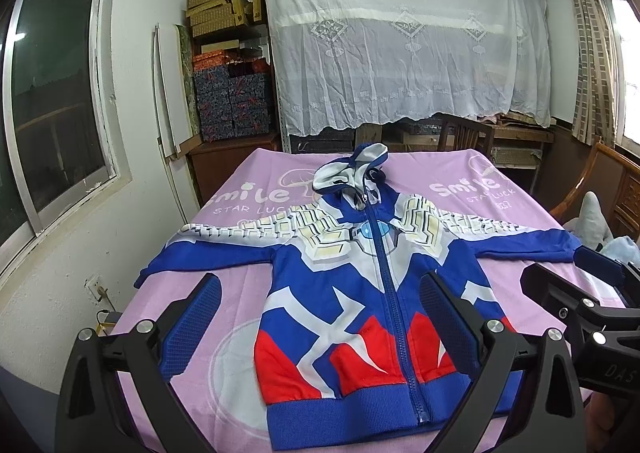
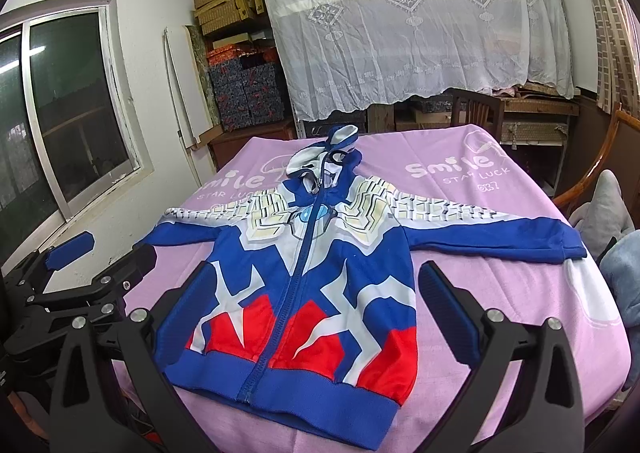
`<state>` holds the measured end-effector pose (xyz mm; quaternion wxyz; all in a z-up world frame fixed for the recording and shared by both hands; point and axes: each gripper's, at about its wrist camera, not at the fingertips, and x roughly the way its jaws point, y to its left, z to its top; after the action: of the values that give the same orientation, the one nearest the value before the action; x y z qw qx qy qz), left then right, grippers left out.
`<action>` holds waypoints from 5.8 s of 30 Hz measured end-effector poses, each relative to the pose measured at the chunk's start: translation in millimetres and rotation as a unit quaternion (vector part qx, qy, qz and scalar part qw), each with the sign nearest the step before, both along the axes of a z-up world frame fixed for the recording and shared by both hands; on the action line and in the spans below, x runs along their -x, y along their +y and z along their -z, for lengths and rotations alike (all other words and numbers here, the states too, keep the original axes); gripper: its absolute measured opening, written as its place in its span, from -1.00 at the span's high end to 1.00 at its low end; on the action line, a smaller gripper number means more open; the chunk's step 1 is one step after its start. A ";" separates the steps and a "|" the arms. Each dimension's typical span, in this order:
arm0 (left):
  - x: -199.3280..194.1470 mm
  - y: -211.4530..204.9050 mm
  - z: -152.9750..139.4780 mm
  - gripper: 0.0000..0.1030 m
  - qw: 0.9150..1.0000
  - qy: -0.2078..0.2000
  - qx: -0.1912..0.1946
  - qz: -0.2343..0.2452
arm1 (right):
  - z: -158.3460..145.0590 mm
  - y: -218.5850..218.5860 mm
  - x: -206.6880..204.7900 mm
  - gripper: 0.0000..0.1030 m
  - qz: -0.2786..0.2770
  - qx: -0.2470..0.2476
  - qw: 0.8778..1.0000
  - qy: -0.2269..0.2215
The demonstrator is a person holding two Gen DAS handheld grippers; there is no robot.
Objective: Fold large clothes
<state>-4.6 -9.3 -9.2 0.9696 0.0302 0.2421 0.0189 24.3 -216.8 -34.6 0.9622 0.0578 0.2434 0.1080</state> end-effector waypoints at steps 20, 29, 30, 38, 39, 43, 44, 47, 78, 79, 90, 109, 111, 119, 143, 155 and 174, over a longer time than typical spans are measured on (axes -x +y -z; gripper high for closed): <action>-13.5 -1.8 17.7 -0.93 1.000 0.027 -0.002 0.003 | 15.9 -0.7 -2.7 -0.91 0.005 -0.006 1.000 0.014; -53.5 -0.8 37.2 -0.93 0.997 0.071 -0.014 -0.003 | 29.6 -38.6 -26.9 -0.91 0.031 -0.058 0.996 0.054; -60.6 -2.2 39.2 -0.93 0.997 0.077 -0.016 0.001 | 32.2 -50.7 -31.0 -0.91 0.041 -0.073 0.995 0.060; -131.5 -46.2 50.5 -0.93 0.986 0.134 -0.043 0.084 | 68.5 -181.9 -57.2 -0.91 0.137 -0.240 0.956 0.102; -139.5 -52.6 52.4 -0.93 0.985 0.138 -0.049 0.088 | 73.2 -194.8 -59.3 -0.91 0.146 -0.260 0.949 0.105; -181.3 -77.3 62.9 -0.93 0.979 0.161 -0.071 0.103 | 94.5 -253.9 -67.3 -0.91 0.184 -0.340 0.916 0.112; -191.6 -80.7 65.8 -0.93 0.978 0.167 -0.075 0.104 | 98.3 -264.7 -69.5 -0.88 0.193 -0.351 0.909 0.112; -213.7 -87.2 74.4 -0.93 0.974 0.181 -0.086 0.103 | 107.4 -287.5 -77.3 -0.63 0.217 -0.369 0.896 0.116; -312.0 32.7 119.5 -0.93 0.971 0.236 0.001 -0.023 | 137.4 -331.2 -156.3 -0.13 0.356 -0.383 0.846 0.107; -310.6 35.4 117.6 -0.93 0.973 0.231 0.001 -0.026 | 134.4 -328.6 -160.6 -0.13 0.362 -0.373 0.847 0.110; -320.1 103.3 135.1 -0.93 0.961 0.267 0.045 -0.061 | 126.6 -320.5 -163.1 0.79 0.372 -0.323 0.865 0.094; -306.2 104.0 114.9 -0.93 0.964 0.252 0.078 -0.042 | 29.2 -108.6 -216.8 0.82 0.163 -0.152 0.974 0.048; -304.7 104.8 111.0 -0.93 0.966 0.245 0.078 -0.041 | 35.3 -79.5 -227.9 0.82 0.134 -0.132 0.980 0.066; -299.6 95.2 100.2 -0.93 0.972 0.223 0.075 -0.010 | 96.7 8.1 -254.2 0.74 0.028 -0.005 0.982 0.189; -316.0 -43.7 126.9 -0.44 0.873 0.353 0.234 0.241 | 56.2 -167.7 -209.4 0.07 0.054 -0.238 0.967 0.072; -313.0 -66.5 101.5 0.75 0.907 0.301 0.174 0.238 | 79.0 -195.4 -210.6 0.07 0.075 -0.274 0.954 0.096; -281.3 67.1 78.0 0.75 0.955 0.230 0.148 0.116 | 86.7 -161.1 -215.4 0.38 0.035 -0.229 0.965 0.121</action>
<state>276.7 57.8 -87.3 0.8768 -0.0828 0.4535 -0.1370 239.7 -377.9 -121.2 0.8898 0.2979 0.3243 0.1198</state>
